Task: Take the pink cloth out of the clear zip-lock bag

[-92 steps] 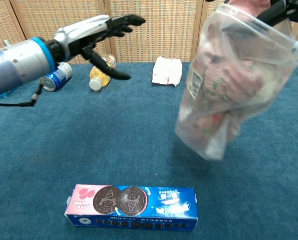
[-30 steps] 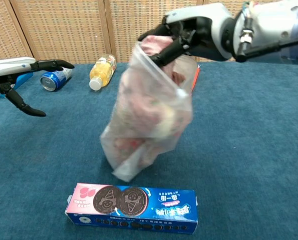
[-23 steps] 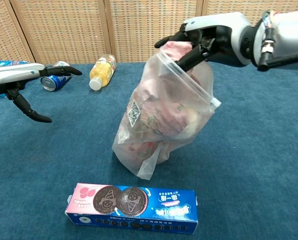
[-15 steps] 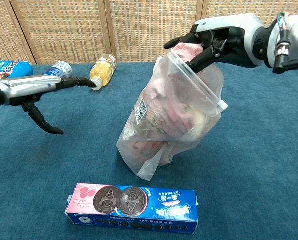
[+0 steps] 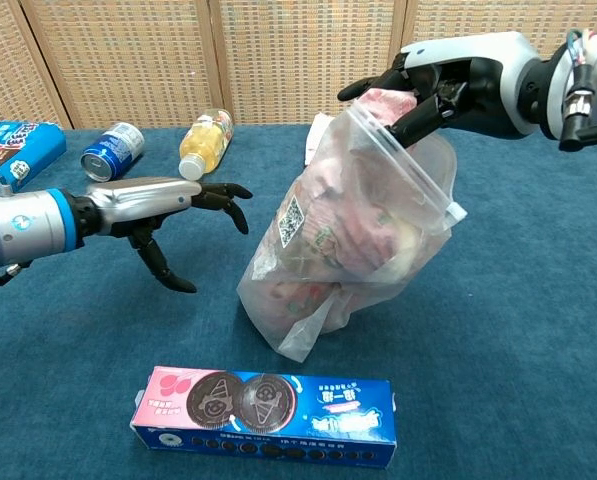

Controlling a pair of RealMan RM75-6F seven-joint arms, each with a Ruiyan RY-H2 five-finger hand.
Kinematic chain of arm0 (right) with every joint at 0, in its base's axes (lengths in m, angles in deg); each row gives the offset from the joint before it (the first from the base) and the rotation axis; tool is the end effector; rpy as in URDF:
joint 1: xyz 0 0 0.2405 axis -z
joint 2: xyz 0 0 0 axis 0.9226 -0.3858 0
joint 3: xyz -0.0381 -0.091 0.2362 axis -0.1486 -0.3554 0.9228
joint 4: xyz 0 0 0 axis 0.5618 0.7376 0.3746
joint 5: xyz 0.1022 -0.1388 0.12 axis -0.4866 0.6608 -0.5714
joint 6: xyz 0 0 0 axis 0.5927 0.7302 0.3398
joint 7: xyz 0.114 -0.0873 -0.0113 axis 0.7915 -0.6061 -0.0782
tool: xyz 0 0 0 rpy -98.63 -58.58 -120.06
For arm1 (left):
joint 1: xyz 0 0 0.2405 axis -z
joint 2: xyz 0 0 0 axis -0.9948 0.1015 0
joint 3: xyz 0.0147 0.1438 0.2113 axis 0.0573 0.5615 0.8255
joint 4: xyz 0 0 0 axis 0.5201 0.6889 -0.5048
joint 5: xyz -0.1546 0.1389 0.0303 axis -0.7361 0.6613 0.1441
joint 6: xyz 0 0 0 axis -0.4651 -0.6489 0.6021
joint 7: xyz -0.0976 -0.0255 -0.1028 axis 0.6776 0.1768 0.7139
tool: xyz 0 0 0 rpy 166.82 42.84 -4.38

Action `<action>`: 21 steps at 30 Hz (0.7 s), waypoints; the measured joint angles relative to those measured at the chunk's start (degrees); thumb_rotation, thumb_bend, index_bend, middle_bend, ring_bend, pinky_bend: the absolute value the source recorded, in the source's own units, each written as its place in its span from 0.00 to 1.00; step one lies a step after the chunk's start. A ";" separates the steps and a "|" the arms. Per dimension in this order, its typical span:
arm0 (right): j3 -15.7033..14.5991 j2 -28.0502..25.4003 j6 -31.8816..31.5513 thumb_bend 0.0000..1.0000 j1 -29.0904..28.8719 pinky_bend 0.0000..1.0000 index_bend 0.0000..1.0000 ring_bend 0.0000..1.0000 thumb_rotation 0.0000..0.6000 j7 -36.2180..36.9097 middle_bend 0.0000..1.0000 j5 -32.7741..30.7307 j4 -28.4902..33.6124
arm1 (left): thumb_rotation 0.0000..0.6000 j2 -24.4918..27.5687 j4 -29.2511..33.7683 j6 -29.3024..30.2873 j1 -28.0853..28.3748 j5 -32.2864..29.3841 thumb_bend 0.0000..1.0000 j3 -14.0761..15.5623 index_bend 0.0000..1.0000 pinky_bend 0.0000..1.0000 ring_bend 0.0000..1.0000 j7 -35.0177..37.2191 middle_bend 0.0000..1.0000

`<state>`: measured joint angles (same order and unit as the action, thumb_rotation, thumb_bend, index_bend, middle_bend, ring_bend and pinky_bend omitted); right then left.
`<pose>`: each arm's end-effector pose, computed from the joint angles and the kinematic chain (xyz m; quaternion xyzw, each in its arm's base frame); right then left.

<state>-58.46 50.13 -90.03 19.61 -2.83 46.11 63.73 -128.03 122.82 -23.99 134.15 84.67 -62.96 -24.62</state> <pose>-0.0655 -0.3289 0.0447 0.5998 -0.6217 0.4637 0.1966 -0.1681 0.3679 -0.0482 -0.8188 -0.3534 -0.3637 0.2693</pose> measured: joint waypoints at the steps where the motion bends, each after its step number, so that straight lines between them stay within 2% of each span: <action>1: 0.02 -0.02 0.09 0.56 0.04 0.00 0.77 0.00 1.00 0.15 0.00 0.06 -0.11 | 1.00 -0.28 -0.13 -0.27 0.11 -0.32 0.20 -0.18 0.29 0.00 0.00 -0.29 0.00; 11: 0.16 -0.04 1.35 0.56 0.51 0.00 0.77 0.00 1.00 2.00 0.00 1.04 -1.30 | 1.00 -4.18 -3.15 -2.96 1.59 -2.06 0.20 -1.08 0.32 0.00 0.00 -1.47 0.00; 18: 0.41 -0.30 1.87 0.56 0.83 0.00 0.77 0.00 1.00 3.02 0.00 1.64 -1.86 | 1.00 -6.42 -5.15 -3.91 2.72 -2.51 0.31 -1.62 0.34 0.00 0.00 -1.47 0.00; 21: 0.54 -0.49 2.07 0.57 0.95 0.00 0.77 0.00 1.00 3.39 0.00 1.94 -1.95 | 1.00 -7.18 -5.64 -4.43 3.18 -2.87 0.33 -1.97 0.34 0.00 0.00 -1.52 0.00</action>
<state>-57.92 49.64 -87.96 20.56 0.56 48.05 61.78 -135.21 117.18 -28.41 137.33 81.80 -64.93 -26.14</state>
